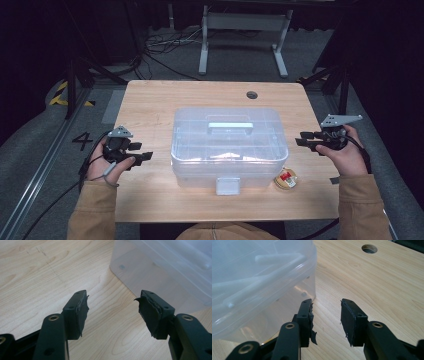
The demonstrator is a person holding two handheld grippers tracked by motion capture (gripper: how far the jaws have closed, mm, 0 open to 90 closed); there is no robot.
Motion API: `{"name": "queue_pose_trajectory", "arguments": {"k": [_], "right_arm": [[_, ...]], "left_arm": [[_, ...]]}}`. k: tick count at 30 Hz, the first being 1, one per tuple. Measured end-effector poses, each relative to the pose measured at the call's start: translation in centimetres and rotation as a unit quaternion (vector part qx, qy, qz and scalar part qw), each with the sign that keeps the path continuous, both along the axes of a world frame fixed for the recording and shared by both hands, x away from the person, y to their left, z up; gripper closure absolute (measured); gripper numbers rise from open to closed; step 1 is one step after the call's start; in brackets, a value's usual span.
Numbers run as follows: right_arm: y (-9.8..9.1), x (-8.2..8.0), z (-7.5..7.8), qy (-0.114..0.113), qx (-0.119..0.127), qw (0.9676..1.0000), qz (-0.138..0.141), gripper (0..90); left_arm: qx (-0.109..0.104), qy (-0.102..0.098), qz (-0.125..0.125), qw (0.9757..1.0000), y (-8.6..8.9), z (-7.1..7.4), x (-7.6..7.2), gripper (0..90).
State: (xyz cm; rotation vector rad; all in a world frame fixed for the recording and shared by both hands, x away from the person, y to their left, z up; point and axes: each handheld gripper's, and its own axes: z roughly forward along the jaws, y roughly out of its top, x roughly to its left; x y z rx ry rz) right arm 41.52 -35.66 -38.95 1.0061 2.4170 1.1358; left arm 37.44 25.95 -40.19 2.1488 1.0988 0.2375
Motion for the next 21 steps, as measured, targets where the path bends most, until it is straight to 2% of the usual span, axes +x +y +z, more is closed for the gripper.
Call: {"name": "queue_pose_trajectory", "arguments": {"k": [3, 6, 9, 10, 12, 13, 15, 17, 18, 21], "right_arm": [[0.0, -0.1, 0.1, 0.001, 0.002, 1.0000, 0.000, 62.3], [0.0, -0.1, 0.1, 0.008, 0.008, 0.9999, 0.002, 61.7], [0.2, 0.2, 0.0, -0.002, 0.005, 1.0000, 0.005, 57.5], [0.2, 0.3, -0.1, -0.010, 0.005, 0.9999, 0.005, 59.8], [0.2, 0.3, -0.3, 0.003, 0.006, 1.0000, 0.004, 63.3], [0.3, 0.3, -0.3, 0.005, 0.002, 1.0000, 0.004, 62.0], [0.3, 0.3, -0.3, -0.004, -0.023, 0.9997, -0.003, 60.2], [0.1, 0.4, -0.4, 0.012, -0.025, 0.9995, -0.015, 60.7], [0.1, 0.4, -0.4, 0.008, -0.023, 0.9996, -0.014, 60.7], [-0.1, 0.3, -0.6, 0.018, -0.003, 0.9996, -0.020, 59.8]], "left_arm": [[0.005, 0.003, -0.002, 1.0000, -0.1, 0.0, 0.0, 40.7], [0.001, 0.002, -0.003, 1.0000, -0.1, 0.1, -0.1, 41.9], [0.002, -0.003, -0.006, 1.0000, 0.1, 0.1, -0.2, 42.5], [0.000, -0.001, -0.007, 1.0000, 0.1, 0.1, -0.2, 43.5], [-0.017, 0.008, -0.008, 0.9998, 0.0, -0.1, -0.1, 46.7], [-0.025, 0.009, -0.006, 0.9996, 0.0, -0.1, -0.2, 46.9], [-0.024, 0.010, -0.009, 0.9996, -0.1, 0.1, -0.2, 48.1], [-0.022, 0.005, -0.010, 0.9997, -0.2, 0.4, -0.3, 47.4], [-0.021, 0.006, -0.013, 0.9997, -0.2, 0.7, -0.3, 48.0], [-0.015, -0.004, -0.018, 0.9997, -0.2, 1.4, -0.3, 46.8]]}}
